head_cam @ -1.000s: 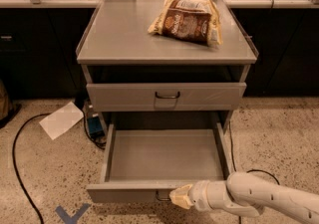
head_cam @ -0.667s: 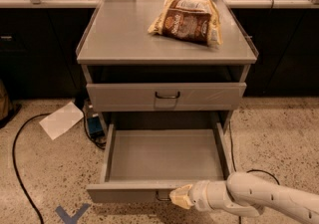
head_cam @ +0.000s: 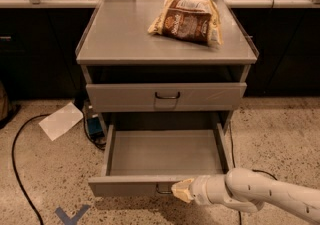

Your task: Close middle drawer

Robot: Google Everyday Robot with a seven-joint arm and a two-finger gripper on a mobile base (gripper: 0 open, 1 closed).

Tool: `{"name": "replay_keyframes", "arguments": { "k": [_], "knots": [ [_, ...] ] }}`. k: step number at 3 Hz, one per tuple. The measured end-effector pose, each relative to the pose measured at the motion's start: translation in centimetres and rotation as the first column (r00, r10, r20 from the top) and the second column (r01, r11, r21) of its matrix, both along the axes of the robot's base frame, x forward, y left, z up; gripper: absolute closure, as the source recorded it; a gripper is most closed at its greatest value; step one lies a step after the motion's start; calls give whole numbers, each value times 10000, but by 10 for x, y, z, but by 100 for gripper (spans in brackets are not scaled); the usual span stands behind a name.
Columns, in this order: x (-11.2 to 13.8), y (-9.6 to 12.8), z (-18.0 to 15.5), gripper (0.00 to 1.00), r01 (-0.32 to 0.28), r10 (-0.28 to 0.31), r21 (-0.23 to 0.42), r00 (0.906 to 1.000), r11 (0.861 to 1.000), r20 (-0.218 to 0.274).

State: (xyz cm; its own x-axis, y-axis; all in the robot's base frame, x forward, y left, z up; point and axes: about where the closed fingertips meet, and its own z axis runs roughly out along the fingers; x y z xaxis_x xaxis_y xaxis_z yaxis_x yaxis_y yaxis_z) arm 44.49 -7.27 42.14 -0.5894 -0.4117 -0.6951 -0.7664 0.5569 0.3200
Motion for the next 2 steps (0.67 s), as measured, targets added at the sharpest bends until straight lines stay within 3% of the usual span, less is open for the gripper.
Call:
{"name": "replay_keyframes", "arguments": {
  "k": [1,2],
  "knots": [
    [21,-1,2,100,339,-336,-89,9990,9994,291],
    [21,-1,2,100,339,-337,-89,9990,9994,294]
  ]
}}
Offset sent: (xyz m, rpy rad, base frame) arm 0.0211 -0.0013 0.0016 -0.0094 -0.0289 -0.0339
